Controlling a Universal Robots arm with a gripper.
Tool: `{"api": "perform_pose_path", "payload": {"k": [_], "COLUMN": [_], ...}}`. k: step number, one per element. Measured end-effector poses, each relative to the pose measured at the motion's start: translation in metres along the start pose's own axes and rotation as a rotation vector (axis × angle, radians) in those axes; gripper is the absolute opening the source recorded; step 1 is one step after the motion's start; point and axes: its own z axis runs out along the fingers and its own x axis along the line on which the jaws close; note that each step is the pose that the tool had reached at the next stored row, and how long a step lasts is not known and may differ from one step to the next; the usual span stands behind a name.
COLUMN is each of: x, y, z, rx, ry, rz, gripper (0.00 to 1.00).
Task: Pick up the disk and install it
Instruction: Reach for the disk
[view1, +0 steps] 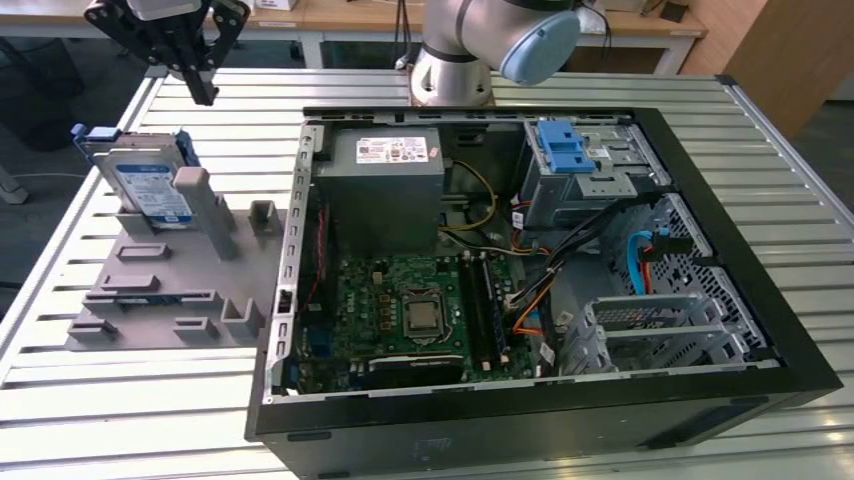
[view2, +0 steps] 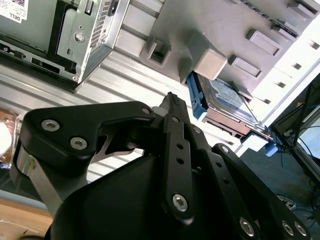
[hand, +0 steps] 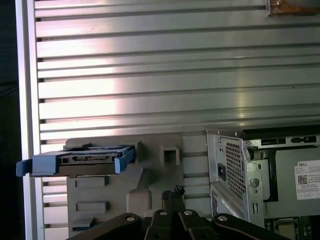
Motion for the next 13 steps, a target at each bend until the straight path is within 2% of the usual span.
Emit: {"api": "perform_pose_path", "payload": {"k": [5,10,13], "x": [0.0030,0.0111,0.0119], "y": [0.0003,0.0010,0.0014], "z": [0.0001,0.0003,0.0005], "rx": [-0.0001,0.0001,0.0004], "ry": [-0.0001,0.0000,-0.0001], "rz": [0.000,0.000,0.000], "gripper": [0.11,0.11,0.11]}}
